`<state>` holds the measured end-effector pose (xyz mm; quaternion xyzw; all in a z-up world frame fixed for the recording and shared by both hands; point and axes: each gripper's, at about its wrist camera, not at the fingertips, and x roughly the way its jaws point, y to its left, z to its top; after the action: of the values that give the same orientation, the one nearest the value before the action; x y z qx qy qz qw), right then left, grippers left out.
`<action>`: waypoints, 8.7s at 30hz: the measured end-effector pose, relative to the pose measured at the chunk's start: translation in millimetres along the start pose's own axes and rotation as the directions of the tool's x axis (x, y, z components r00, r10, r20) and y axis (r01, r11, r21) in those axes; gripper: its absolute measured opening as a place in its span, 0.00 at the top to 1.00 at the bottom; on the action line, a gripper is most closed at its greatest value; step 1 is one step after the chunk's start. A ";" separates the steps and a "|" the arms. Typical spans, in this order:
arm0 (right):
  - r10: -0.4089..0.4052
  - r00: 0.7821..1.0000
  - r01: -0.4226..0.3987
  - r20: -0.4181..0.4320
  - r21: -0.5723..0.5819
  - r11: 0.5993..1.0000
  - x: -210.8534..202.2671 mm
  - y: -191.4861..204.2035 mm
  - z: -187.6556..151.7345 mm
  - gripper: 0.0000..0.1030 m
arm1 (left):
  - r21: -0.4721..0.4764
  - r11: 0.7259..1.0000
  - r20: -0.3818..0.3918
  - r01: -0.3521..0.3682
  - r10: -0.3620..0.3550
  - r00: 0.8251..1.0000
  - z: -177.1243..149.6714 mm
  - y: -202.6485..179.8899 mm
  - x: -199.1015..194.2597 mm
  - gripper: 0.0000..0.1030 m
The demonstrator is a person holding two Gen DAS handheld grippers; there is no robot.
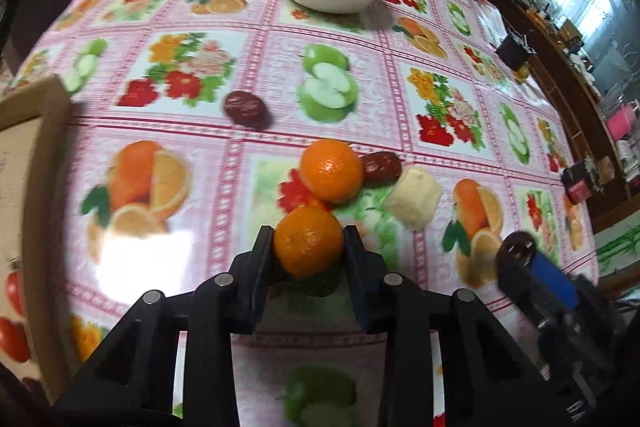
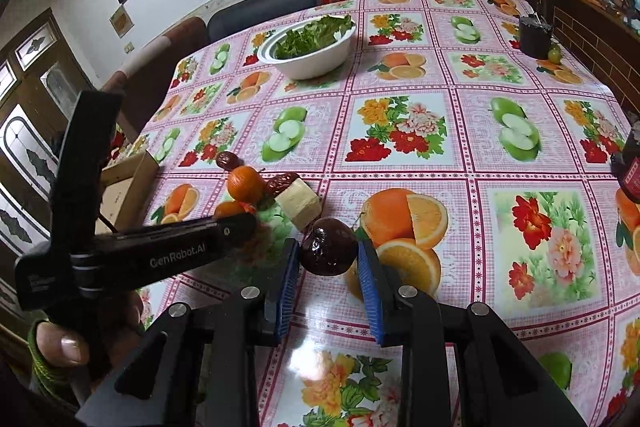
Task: Organize fruits
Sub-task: 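Grasp an orange with the left tool while the right tool grasps a dark red plum, then carry the orange and plum in both tools over the box, then open both tools to release the orange and plum into the box, then withdraw both open tools from the box back over the fruits, then grasp an orange with the left tool while the right tool grasps a white cheese cube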
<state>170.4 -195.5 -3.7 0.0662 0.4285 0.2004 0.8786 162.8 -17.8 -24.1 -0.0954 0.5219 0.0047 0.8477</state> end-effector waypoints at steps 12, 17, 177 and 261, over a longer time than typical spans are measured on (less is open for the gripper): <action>0.069 0.997 -0.067 0.038 -0.046 0.997 -20.1 38.5 0.5 0.70 | -0.040 0.990 0.097 -0.132 0.135 0.986 -25.7 33.8 -57.5 0.70; 0.098 0.994 -0.095 0.037 -0.077 0.992 -20.4 61.0 0.4 0.70 | -0.070 0.986 0.112 -0.153 0.160 0.981 -31.5 50.2 -71.4 0.70; 0.184 0.983 -0.183 0.007 -0.055 0.982 -16.1 82.0 0.5 0.49 | -0.234 0.948 0.106 -0.214 0.244 0.964 -39.8 111.0 -117.3 0.51; 0.151 0.988 -0.148 0.030 -0.079 0.986 -23.2 63.9 3.2 0.70 | -0.091 0.979 0.161 -0.182 0.194 0.968 -32.6 55.9 -97.5 0.68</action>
<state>141.2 -146.6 33.6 0.0678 0.3984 0.2807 0.8706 83.6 40.6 39.3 -0.0767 0.4544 0.1129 0.8803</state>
